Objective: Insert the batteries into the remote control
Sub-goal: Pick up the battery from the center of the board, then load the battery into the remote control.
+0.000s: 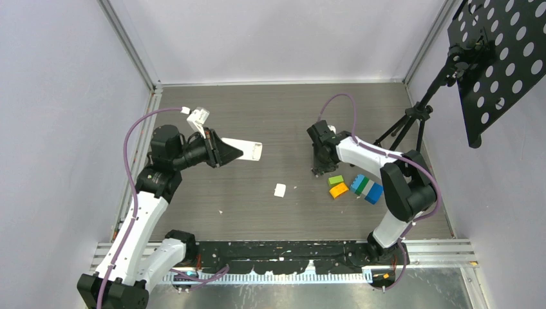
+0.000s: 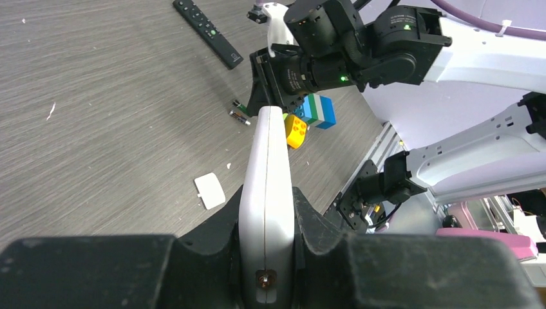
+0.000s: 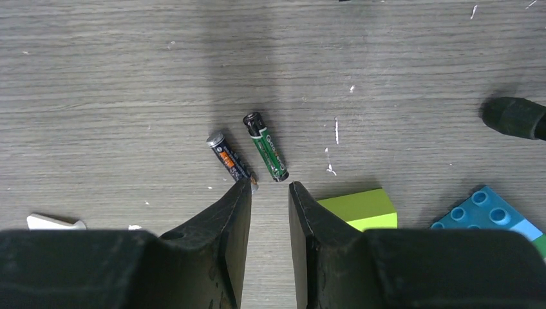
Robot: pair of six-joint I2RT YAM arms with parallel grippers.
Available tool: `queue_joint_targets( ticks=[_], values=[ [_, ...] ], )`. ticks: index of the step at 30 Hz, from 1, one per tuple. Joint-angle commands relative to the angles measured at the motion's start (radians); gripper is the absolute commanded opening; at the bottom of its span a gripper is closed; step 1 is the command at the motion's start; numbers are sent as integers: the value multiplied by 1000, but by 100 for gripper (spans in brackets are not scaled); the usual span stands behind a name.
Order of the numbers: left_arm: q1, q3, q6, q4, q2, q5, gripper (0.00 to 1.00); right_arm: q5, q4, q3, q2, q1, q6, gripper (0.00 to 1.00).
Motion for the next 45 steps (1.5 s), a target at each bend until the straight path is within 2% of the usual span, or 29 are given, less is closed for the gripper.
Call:
queue_joint_targets(
  ticks=[1, 15, 17, 20, 23, 29, 32, 36, 40, 45],
  values=[
    [0, -2, 2, 67, -8, 35, 0, 56, 37, 29, 31, -3, -7, 33],
    [1, -2, -10, 91, 6, 68, 0, 30, 116, 37, 115, -15, -76, 31],
    [1, -4, -14, 97, 6, 71, 0, 25, 116, 37, 126, -16, -70, 24],
    [1, -5, -21, 104, 5, 77, 0, 49, 113, 37, 124, -15, -59, 6],
    [1, -18, -45, 137, 0, 81, 0, 147, 116, 29, 69, -13, -41, 1],
    [1, -128, -251, 443, 12, 96, 0, 206, 229, -9, -164, 56, -61, 0],
    [1, -187, -362, 607, 20, 76, 0, 133, 296, -11, -302, 106, -32, 0],
    [1, -233, -444, 718, 7, 4, 0, 31, 434, -13, -453, 180, 60, 0],
    [-1, -268, -533, 801, -7, -62, 0, -15, 562, 3, -522, 258, 124, 0],
    [0, -302, -648, 911, 2, -85, 0, -74, 665, 48, -509, 326, 167, 0]
  ],
)
